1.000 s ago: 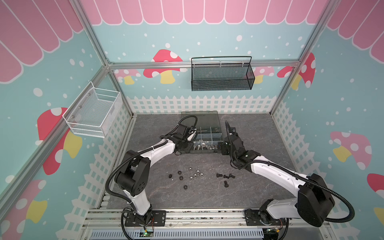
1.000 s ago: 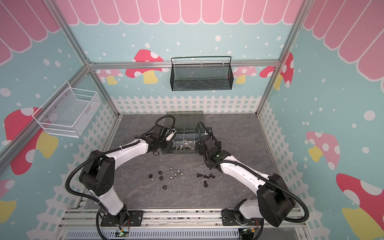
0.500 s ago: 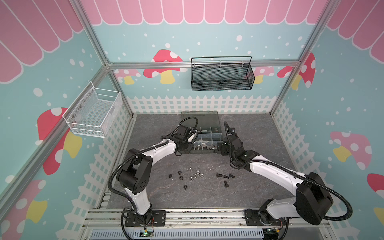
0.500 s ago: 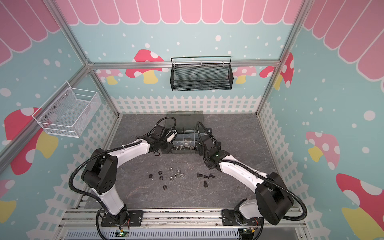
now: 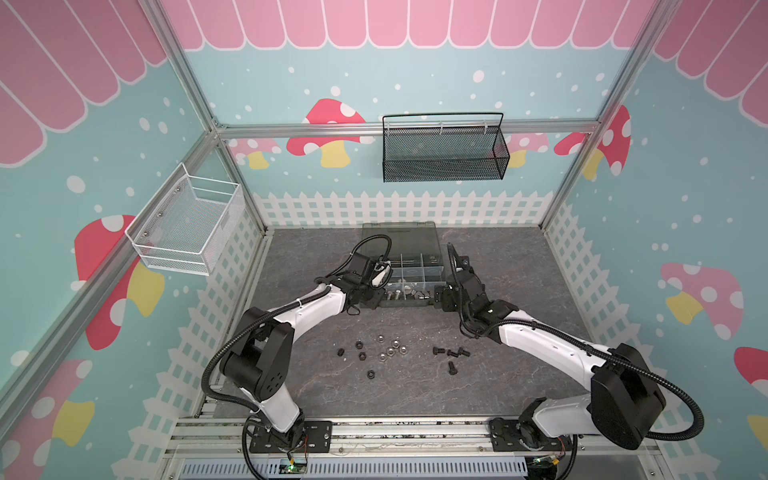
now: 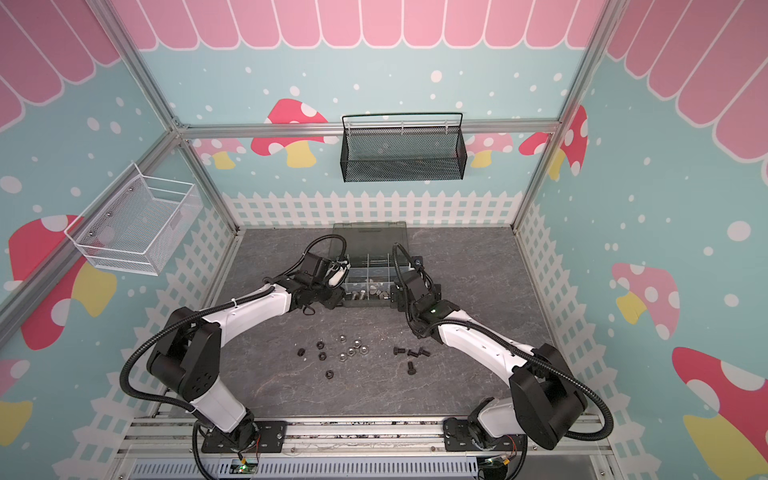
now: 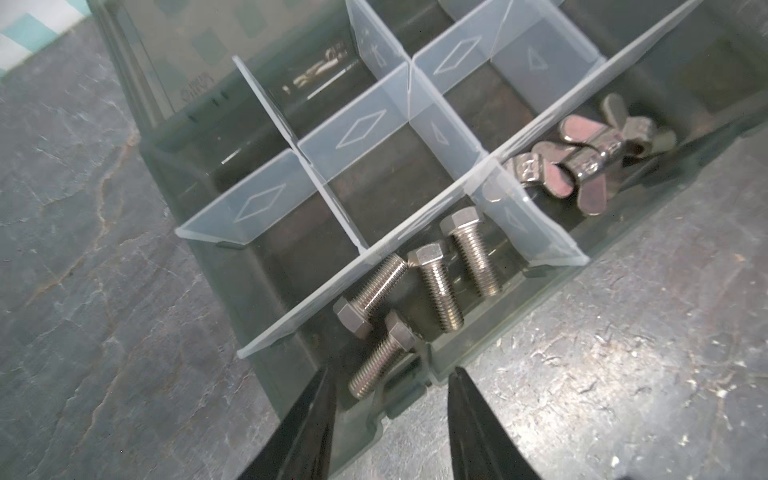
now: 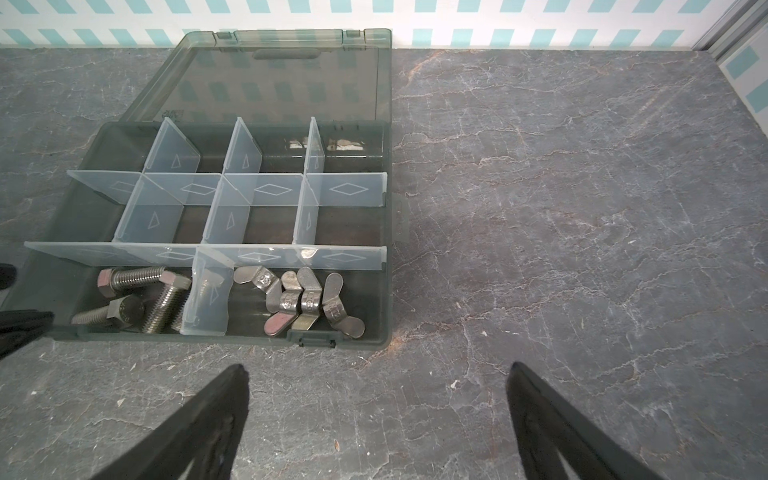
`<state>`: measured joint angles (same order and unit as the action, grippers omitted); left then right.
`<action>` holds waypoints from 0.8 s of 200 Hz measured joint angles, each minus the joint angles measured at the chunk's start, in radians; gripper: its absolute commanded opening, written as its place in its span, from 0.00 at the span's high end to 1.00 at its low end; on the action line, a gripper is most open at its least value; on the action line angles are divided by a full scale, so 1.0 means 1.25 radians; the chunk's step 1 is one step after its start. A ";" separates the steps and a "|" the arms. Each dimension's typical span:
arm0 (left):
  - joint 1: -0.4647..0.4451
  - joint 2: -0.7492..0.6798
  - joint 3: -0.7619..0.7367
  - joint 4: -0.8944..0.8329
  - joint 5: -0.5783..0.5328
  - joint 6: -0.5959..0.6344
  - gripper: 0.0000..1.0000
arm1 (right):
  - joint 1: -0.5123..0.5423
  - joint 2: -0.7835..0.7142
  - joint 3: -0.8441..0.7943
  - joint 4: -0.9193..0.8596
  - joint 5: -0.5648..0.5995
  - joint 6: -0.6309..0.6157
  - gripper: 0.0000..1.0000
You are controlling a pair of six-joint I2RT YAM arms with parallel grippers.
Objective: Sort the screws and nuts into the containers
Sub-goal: 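Withdraw the left gripper while the right gripper moves over black bolts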
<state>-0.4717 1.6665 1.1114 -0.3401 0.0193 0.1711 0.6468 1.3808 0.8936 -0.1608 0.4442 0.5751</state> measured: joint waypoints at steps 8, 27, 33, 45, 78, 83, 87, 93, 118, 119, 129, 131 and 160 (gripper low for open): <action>0.000 -0.016 -0.005 0.004 0.002 -0.007 0.50 | 0.000 0.000 0.000 -0.002 -0.001 0.000 0.02; 0.000 -0.061 -0.023 0.021 0.010 -0.027 0.44 | 0.000 0.000 0.000 -0.009 -0.007 0.000 0.02; 0.000 -0.075 -0.031 0.027 0.013 -0.034 0.42 | 0.000 0.000 0.000 -0.012 -0.009 0.000 0.02; 0.000 -0.105 -0.048 0.036 0.018 -0.053 0.37 | 0.000 0.000 0.000 -0.021 -0.014 0.000 0.02; 0.000 -0.174 -0.089 0.056 0.025 -0.111 0.20 | 0.000 0.000 0.000 -0.063 -0.027 0.003 0.01; 0.000 -0.183 -0.095 0.058 0.025 -0.121 0.17 | 0.000 0.000 -0.001 -0.070 -0.029 0.003 0.01; 0.000 -0.192 -0.099 0.059 0.026 -0.126 0.15 | 0.000 0.000 -0.001 -0.075 -0.032 0.004 0.00; 0.000 -0.206 -0.107 0.063 0.027 -0.139 0.07 | 0.000 -0.001 -0.003 -0.085 -0.036 0.005 0.00; -0.001 -0.266 -0.154 0.087 0.024 -0.203 0.00 | -0.001 -0.016 -0.023 -0.128 -0.058 0.009 0.04; -0.001 -0.270 -0.157 0.089 0.023 -0.207 0.00 | -0.001 -0.017 -0.024 -0.129 -0.058 0.009 0.04; -0.001 -0.295 -0.182 0.103 0.018 -0.235 0.00 | -0.002 -0.028 -0.037 -0.145 -0.070 0.013 0.05; -0.001 -0.301 -0.188 0.106 0.017 -0.241 0.01 | -0.002 -0.030 -0.040 -0.148 -0.072 0.014 0.05; -0.001 -0.357 -0.263 0.149 -0.001 -0.323 0.00 | -0.005 -0.053 -0.076 -0.192 -0.111 0.023 0.12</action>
<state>-0.4725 1.2205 0.7830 -0.1535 0.0185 -0.2325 0.6399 1.3144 0.7982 -0.4007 0.3050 0.6033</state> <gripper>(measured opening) 0.991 0.905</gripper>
